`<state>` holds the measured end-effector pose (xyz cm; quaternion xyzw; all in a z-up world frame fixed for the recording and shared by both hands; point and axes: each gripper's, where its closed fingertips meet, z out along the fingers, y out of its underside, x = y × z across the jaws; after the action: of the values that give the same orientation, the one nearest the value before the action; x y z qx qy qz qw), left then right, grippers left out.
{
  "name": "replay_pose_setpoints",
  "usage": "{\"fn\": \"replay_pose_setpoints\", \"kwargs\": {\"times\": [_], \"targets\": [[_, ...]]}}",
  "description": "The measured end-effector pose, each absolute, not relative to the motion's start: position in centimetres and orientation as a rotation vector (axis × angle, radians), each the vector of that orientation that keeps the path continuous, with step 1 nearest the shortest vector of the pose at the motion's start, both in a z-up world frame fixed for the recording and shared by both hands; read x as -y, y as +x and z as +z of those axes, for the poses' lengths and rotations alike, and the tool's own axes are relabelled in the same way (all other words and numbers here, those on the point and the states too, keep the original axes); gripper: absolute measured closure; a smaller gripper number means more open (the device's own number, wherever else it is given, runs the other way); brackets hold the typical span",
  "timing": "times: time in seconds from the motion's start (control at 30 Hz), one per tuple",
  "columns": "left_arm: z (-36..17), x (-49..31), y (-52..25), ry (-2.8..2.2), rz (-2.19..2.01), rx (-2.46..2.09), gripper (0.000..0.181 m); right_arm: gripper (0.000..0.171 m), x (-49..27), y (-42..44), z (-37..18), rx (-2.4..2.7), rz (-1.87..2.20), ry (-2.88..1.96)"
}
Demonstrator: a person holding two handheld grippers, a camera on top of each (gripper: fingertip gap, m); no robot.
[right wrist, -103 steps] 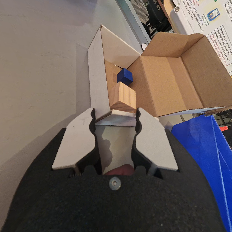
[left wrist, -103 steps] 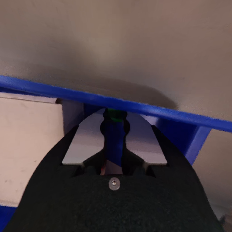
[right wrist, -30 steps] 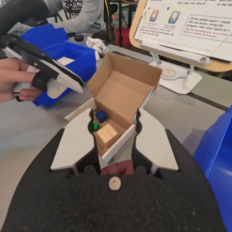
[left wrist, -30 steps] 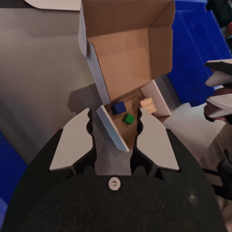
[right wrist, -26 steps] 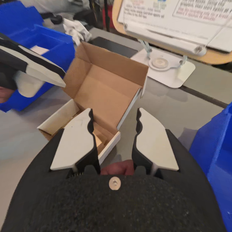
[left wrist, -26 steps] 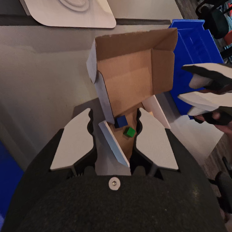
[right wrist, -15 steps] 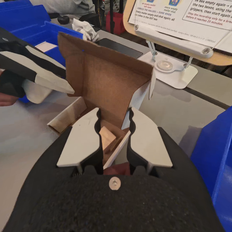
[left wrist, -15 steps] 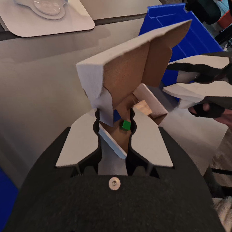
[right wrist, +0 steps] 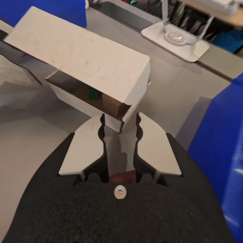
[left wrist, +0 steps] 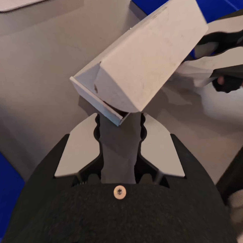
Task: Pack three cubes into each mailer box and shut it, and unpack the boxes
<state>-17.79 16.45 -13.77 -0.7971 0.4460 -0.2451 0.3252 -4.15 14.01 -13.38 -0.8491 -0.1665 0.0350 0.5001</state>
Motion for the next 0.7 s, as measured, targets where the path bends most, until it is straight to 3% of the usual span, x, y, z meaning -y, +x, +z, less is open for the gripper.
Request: {"fn": "replay_pose_setpoints", "kwargs": {"times": [0.03, 0.1, 0.2, 0.27, 0.37, 0.4, 0.47, 0.7], "targets": [[-13.6, -16.8, -18.2, -2.060, -0.589, -1.155, 0.121, 0.126, -14.0, -3.6, -12.8, 0.405, 0.020, -2.016], [-12.7, -17.8, -18.7, -1.992, -0.492, -1.109, 0.112, 0.128, -14.2, -3.0, -11.5, 0.413, -0.086, -1.930], [-11.2, -18.3, -17.8, -1.918, -0.483, -1.063, 0.113, 0.135, -14.9, -3.9, -10.5, 0.452, -0.153, -1.842], [-10.8, -18.5, -17.2, -1.892, -0.464, -1.057, 0.123, 0.137, -15.6, -3.5, -9.8, 0.438, -0.264, -1.791], [-10.1, -18.0, -16.4, -1.839, -0.458, -1.080, 0.150, 0.157, -15.7, -3.7, -8.9, 0.411, -0.267, -1.756], [-9.7, -17.9, -16.5, -1.816, -0.427, -1.077, 0.151, 0.163, -15.4, -3.7, -8.6, 0.407, -0.281, -1.750], [-9.6, -17.6, -17.0, -1.775, -0.341, -1.107, 0.166, 0.164, -14.8, -3.6, -8.8, 0.436, -0.294, -1.784], [-13.6, -11.8, -18.0, -1.908, -0.448, -1.289, 0.168, 0.165, -10.1, -5.0, -11.9, 0.464, -0.044, -2.043]]}}
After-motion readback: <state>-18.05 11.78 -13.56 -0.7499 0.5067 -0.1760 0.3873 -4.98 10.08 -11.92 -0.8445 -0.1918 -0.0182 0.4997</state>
